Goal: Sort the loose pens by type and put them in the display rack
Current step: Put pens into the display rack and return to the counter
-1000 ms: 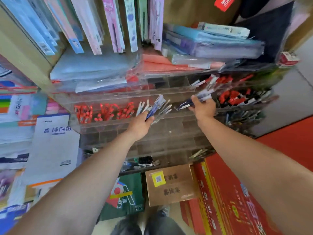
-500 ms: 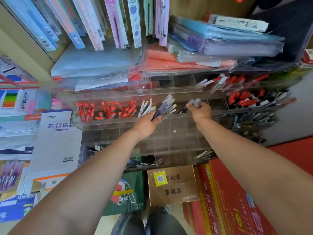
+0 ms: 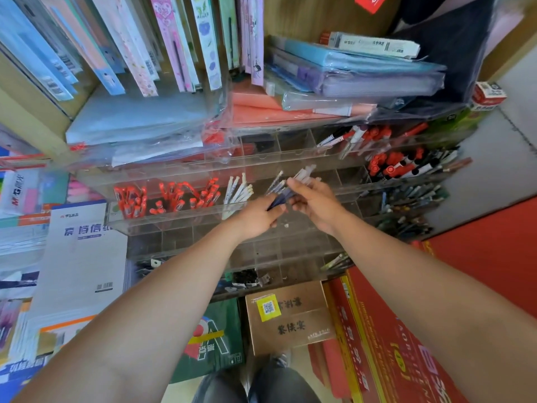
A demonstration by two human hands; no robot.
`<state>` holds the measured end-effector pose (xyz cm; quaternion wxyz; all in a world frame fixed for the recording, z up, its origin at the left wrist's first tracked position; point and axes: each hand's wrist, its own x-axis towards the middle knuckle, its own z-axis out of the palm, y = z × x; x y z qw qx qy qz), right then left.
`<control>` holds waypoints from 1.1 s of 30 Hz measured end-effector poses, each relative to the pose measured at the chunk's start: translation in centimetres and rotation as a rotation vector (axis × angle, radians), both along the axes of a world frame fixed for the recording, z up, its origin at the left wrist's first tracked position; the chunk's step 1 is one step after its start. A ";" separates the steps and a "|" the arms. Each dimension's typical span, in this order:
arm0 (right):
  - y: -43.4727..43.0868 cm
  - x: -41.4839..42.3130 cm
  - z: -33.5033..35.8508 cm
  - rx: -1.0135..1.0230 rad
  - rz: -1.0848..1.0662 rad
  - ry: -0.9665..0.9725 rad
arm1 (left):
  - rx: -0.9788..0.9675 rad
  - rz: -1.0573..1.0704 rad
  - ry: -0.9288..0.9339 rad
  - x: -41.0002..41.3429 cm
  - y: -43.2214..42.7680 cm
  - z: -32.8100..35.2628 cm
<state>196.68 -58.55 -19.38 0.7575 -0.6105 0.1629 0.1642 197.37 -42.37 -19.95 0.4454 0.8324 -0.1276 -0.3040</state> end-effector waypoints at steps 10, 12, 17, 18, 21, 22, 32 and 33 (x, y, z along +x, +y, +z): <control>-4.0 2.1 0.6 -0.381 -0.476 -0.157 | 0.599 -0.276 -0.443 0.0 0.4 -0.2; -4.3 2.5 0.2 -0.439 -0.514 -0.185 | 0.683 -0.340 -0.362 -0.2 0.5 -0.8; -3.4 3.1 -1.8 -0.582 -0.411 -0.154 | 0.724 -0.348 -0.327 -0.7 0.8 -1.7; -3.1 3.2 -2.2 -0.597 -0.378 -0.131 | 0.724 -0.347 -0.325 -0.7 0.8 -1.8; -2.6 3.3 -2.7 -0.613 -0.330 -0.108 | 0.720 -0.341 -0.311 -0.7 1.0 -1.9; -2.5 3.4 -2.7 -0.613 -0.327 -0.108 | 0.719 -0.338 -0.310 -0.6 1.0 -1.9; -2.9 2.5 -3.1 -0.781 -0.224 -0.127 | 0.694 -0.289 -0.312 -1.0 0.9 -1.5; -2.9 2.3 -3.1 -0.791 -0.215 -0.131 | 0.684 -0.279 -0.318 -1.1 1.0 -1.4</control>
